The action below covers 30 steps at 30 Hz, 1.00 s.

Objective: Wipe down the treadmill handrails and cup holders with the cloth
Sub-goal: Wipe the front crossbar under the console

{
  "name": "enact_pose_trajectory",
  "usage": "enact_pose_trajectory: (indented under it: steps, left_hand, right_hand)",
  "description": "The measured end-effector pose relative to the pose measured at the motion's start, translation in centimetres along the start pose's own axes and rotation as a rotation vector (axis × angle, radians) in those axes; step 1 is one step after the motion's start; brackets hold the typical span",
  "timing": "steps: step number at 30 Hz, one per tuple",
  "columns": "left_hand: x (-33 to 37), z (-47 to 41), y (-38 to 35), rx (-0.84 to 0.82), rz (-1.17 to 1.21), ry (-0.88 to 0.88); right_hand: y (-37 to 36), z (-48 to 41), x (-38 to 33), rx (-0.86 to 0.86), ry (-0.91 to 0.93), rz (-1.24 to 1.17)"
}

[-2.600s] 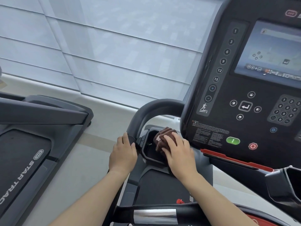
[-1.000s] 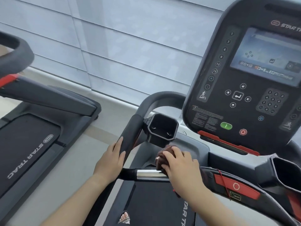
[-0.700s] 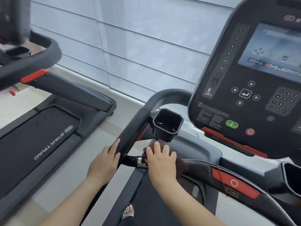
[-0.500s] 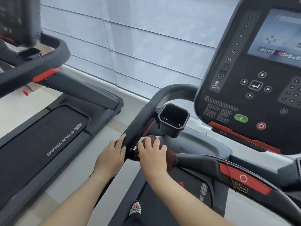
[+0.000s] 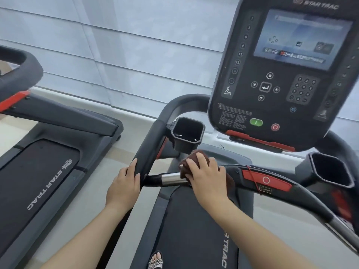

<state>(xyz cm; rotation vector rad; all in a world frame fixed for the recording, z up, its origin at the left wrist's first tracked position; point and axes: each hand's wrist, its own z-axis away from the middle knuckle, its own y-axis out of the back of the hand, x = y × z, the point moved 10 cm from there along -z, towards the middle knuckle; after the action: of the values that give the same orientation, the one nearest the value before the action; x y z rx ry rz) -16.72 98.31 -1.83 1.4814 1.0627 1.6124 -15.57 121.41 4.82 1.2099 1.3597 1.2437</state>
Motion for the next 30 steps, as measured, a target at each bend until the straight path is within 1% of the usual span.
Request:
enact_pose_trajectory:
  steps: [3,5,8,10,11,13,15,16,19,22,25,27,30]
  left_hand:
    - [0.0,-0.1,-0.1,-0.006,0.015,-0.001]
    - [0.1,-0.2,-0.1,-0.012,0.02,-0.02]
    - [0.5,-0.3,-0.4,-0.063,-0.018,-0.053]
    - [1.2,-0.3,-0.7,-0.088,-0.09,-0.115]
    - [2.1,-0.5,-0.5,-0.081,-0.121,-0.181]
    - [5.4,-0.8,-0.1,-0.061,-0.16,-0.395]
    - [9.4,-0.9,-0.1,-0.106,-0.107,-0.579]
    - [11.3,-1.0,-0.3,-0.151,-0.045,-0.623]
    - [15.9,-0.4,-0.8,-0.218,0.096,-0.686]
    - [19.2,0.5,-2.2,-0.271,0.131,-0.727]
    - [21.9,1.3,-3.6,-0.314,0.136,-0.768]
    - [23.4,1.6,-4.2,-0.316,0.12,-0.784]
    - [24.9,2.0,-5.0,-0.323,0.111,-0.791]
  right_hand:
    - [1.3,0.0,3.6,0.085,-0.193,-0.052]
    - [1.4,0.0,4.2,0.103,-0.274,-0.038]
    - [0.6,-0.5,2.8,0.078,-0.293,-0.006]
    - [0.3,-0.8,1.4,0.071,-0.252,0.004]
    - [0.3,-0.8,0.8,0.074,-0.222,0.008]
    - [0.4,-0.5,0.2,0.08,-0.183,-0.002]
    - [0.8,0.2,0.8,0.094,-0.19,-0.031]
    - [1.0,0.7,1.4,0.103,-0.213,-0.041]
    - [2.1,2.1,4.5,0.156,-0.314,-0.044]
    - [3.2,3.0,9.5,0.215,-0.475,-0.063]
    - [3.3,4.0,14.2,0.202,-0.654,-0.097]
    - [3.4,4.4,15.3,0.207,-0.675,-0.098]
    - [3.6,5.2,14.8,0.23,-0.618,-0.101]
